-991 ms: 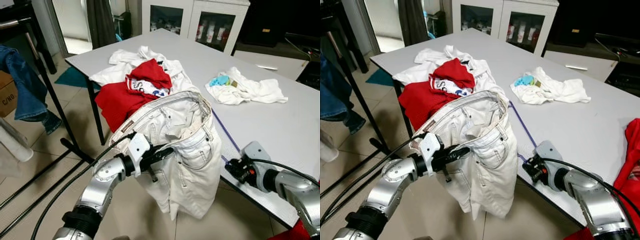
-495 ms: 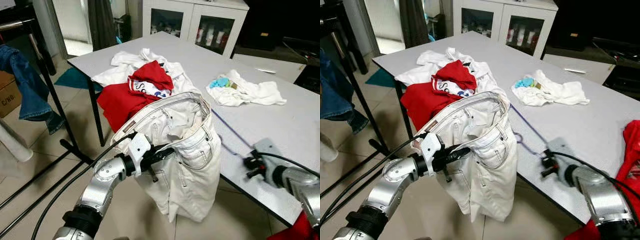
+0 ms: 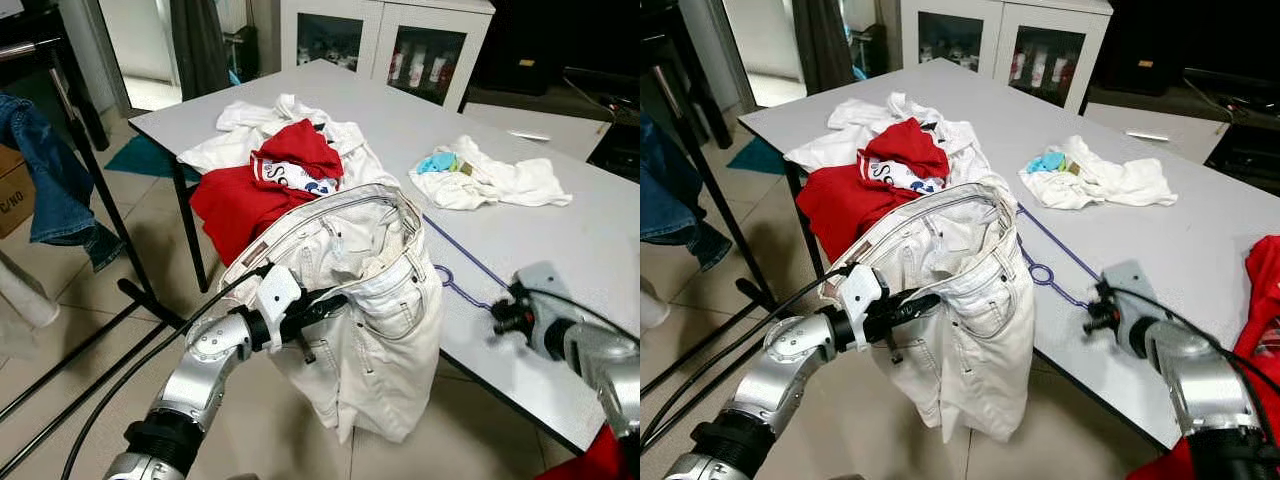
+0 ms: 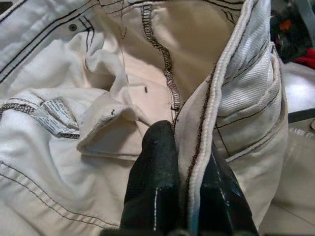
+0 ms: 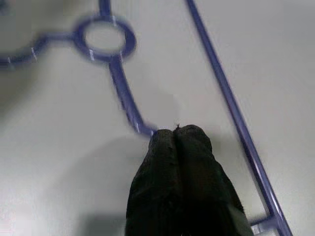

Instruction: Hang hanger

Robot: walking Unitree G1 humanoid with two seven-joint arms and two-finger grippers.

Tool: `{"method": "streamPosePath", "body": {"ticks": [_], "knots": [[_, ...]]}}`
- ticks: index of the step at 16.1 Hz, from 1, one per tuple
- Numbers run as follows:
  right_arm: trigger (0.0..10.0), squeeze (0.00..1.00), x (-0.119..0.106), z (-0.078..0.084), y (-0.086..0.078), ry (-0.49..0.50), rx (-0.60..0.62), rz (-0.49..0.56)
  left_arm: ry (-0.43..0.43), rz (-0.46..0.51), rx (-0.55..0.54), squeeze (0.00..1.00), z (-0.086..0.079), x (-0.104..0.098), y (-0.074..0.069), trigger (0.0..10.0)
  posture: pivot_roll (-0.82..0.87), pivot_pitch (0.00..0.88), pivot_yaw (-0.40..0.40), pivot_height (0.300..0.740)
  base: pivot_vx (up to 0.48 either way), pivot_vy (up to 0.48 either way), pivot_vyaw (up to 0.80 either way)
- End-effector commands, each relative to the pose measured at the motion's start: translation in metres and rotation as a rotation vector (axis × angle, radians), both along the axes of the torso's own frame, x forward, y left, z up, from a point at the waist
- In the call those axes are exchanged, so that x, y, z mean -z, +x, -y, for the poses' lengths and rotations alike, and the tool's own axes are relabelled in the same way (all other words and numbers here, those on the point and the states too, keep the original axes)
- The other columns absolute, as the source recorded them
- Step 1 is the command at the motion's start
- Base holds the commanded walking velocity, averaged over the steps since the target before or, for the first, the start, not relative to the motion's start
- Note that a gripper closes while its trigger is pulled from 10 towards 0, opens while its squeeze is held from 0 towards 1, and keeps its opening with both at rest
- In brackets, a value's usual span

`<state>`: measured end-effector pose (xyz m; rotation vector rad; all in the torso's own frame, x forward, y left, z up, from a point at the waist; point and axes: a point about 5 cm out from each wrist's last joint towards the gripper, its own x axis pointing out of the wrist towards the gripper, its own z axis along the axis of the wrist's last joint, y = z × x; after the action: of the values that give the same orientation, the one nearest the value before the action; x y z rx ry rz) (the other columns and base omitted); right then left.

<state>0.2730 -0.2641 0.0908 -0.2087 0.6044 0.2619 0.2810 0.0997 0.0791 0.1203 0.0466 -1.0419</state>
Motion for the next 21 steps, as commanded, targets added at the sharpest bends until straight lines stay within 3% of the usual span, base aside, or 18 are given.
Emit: {"method": "streamPosePath", "body": {"ticks": [1, 6, 7, 11, 16, 21], "knots": [[0.0, 0.0, -0.009, -0.002, 0.003, 0.043, -0.004, 0.027, -0.004, 0.054, 0.014, 0.0, 0.004, -0.012, 0.006, 0.0, -0.02, 0.0, -0.03, 0.74, 0.0, 0.0, 0.0], [0.0, 0.0, -0.011, -0.007, 0.0, 0.089, -0.044, 0.029, -0.006, 0.054, 0.012, 0.0, 0.004, -0.011, 0.006, 0.0, -0.02, 0.0, -0.035, 0.74, 0.0, 0.0, 0.0], [10.0, 0.0, -0.01, 0.0, 0.006, 0.049, 0.026, 0.051, 0.004, 0.058, 0.014, 0.0, 0.004, -0.01, 0.005, 0.0, -0.02, 0.0, -0.041, 0.74, 0.0, 0.0, 0.0], [10.0, 0.0, -0.007, -0.002, 0.021, -0.021, 0.115, 0.096, 0.015, 0.074, -0.006, 0.0, -0.001, -0.013, 0.009, 0.0, -0.01, 0.0, -0.047, 0.74, 0.0, 0.0, 0.0], [10.0, 0.0, 0.003, -0.028, 0.033, -0.039, 0.079, 0.106, 0.051, 0.158, -0.103, 0.0, -0.024, -0.034, 0.033, 0.0, 0.0, 0.0, -0.06, 0.74, 0.0, 0.0, 0.0], [10.0, 0.0, 0.013, -0.046, 0.037, -0.023, 0.044, 0.089, 0.085, 0.185, -0.139, 0.0, -0.038, -0.04, 0.041, 0.0, 0.0, 0.0, -0.057, 0.74, 0.0, 0.0, 0.0]]}}
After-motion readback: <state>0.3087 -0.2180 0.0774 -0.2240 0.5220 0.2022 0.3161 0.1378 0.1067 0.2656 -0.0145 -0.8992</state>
